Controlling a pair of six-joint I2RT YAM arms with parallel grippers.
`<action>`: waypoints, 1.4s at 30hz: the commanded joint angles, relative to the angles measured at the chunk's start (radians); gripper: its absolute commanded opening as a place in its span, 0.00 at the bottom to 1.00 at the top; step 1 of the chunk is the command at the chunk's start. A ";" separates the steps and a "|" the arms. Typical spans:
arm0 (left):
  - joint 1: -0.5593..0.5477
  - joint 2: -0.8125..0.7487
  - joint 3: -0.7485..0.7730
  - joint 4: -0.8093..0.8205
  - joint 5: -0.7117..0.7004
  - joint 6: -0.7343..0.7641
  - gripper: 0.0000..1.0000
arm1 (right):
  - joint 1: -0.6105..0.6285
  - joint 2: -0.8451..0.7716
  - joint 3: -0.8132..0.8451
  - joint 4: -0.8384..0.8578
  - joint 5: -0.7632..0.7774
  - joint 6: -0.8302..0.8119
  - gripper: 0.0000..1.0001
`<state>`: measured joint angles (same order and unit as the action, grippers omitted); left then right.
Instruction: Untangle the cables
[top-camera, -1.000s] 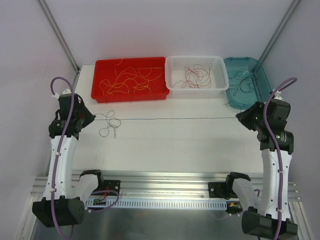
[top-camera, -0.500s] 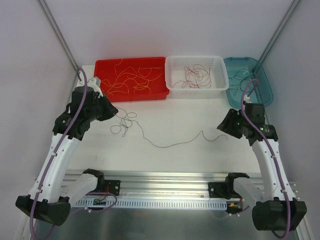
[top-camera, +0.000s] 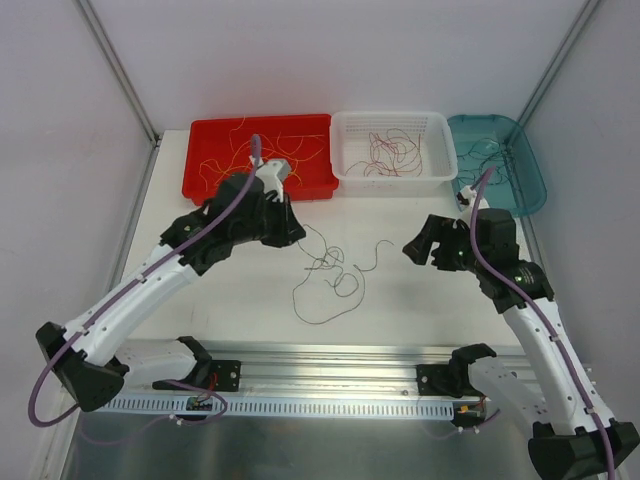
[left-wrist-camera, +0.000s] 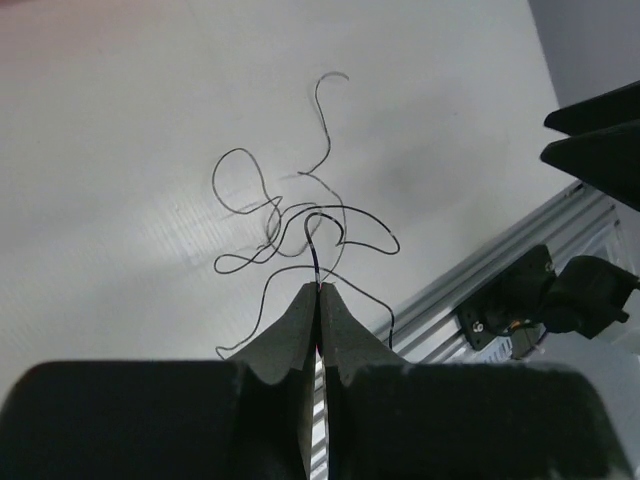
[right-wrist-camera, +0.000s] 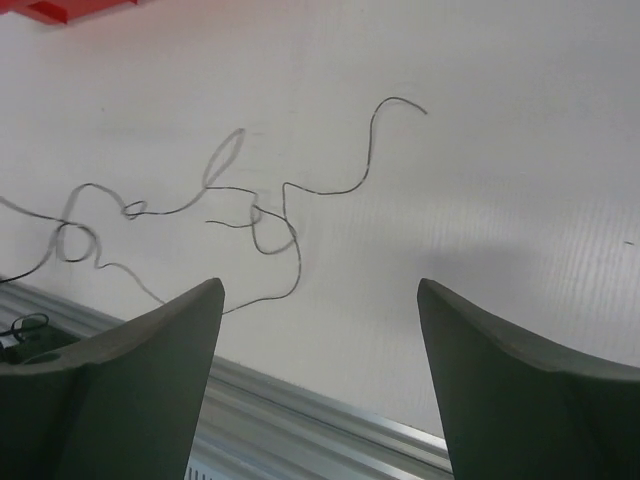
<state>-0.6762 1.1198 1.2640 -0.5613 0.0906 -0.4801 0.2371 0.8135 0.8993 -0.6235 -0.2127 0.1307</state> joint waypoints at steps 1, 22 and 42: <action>-0.046 0.057 -0.096 0.118 -0.032 -0.043 0.00 | 0.080 -0.004 -0.029 0.094 -0.014 0.014 0.83; -0.031 0.132 -0.314 0.170 -0.137 -0.187 0.99 | 0.596 0.478 0.041 0.217 0.363 0.035 0.97; 0.471 -0.153 -0.405 0.020 -0.304 0.112 0.99 | 0.673 0.947 0.256 0.162 0.605 0.403 0.97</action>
<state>-0.2180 0.9546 0.8631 -0.5285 -0.1684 -0.4301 0.9070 1.7256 1.1187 -0.4183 0.3191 0.4583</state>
